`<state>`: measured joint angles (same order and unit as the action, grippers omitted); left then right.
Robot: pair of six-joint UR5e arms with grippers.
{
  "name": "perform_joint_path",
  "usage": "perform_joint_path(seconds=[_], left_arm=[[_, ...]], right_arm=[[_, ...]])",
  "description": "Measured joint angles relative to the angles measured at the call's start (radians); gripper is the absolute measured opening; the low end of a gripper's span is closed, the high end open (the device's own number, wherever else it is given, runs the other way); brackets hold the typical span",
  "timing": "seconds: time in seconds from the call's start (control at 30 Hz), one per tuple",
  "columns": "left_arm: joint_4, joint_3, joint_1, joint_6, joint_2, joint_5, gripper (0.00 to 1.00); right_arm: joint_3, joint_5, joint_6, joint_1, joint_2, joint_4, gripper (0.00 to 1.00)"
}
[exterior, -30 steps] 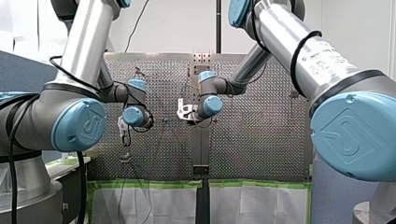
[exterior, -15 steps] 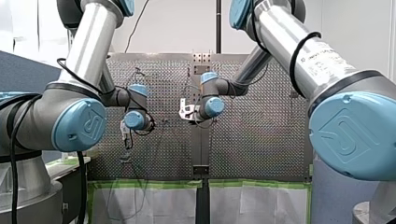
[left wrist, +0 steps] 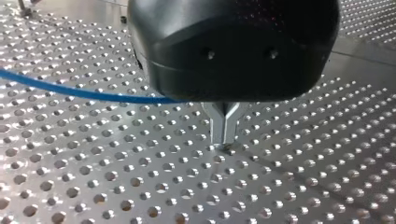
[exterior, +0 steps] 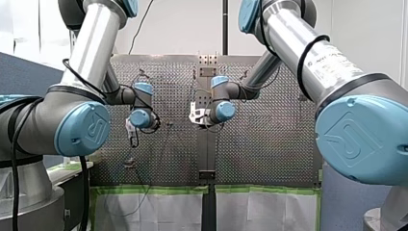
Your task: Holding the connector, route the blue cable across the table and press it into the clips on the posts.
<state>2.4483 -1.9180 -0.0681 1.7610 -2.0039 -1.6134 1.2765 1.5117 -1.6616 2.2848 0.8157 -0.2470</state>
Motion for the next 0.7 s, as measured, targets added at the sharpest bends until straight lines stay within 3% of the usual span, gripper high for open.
perform_joint_path(seconds=[0.43, 0.47, 0.5, 0.57, 0.6, 0.63, 0.7], left_arm=[[0.038, 0.037, 0.017, -0.018, 0.000, -0.002, 0.00], [0.043, 0.037, 0.018, -0.022, 0.000, -0.005, 0.08], [0.051, 0.037, 0.018, -0.030, 0.000, -0.012, 0.08], [0.065, 0.037, 0.017, -0.043, 0.000, -0.024, 0.37], [0.074, 0.037, 0.016, -0.052, 0.000, -0.035, 0.37], [0.081, 0.037, 0.016, -0.059, 0.000, -0.043, 0.55], [0.099, 0.036, 0.013, -0.075, 0.000, -0.060, 0.77]], right_arm=[[-0.013, -0.007, -0.001, -0.012, -0.002, 0.000, 0.00], [-0.013, -0.006, -0.001, -0.012, -0.002, 0.001, 0.00], [-0.012, -0.005, -0.002, -0.013, -0.002, 0.002, 0.00], [-0.012, -0.001, -0.002, -0.015, -0.002, 0.003, 0.00], [-0.012, 0.004, -0.003, -0.017, -0.002, 0.005, 0.00], [-0.012, 0.008, -0.003, -0.018, -0.002, 0.007, 0.00], [-0.012, 0.018, -0.003, -0.020, -0.002, 0.012, 0.00]])
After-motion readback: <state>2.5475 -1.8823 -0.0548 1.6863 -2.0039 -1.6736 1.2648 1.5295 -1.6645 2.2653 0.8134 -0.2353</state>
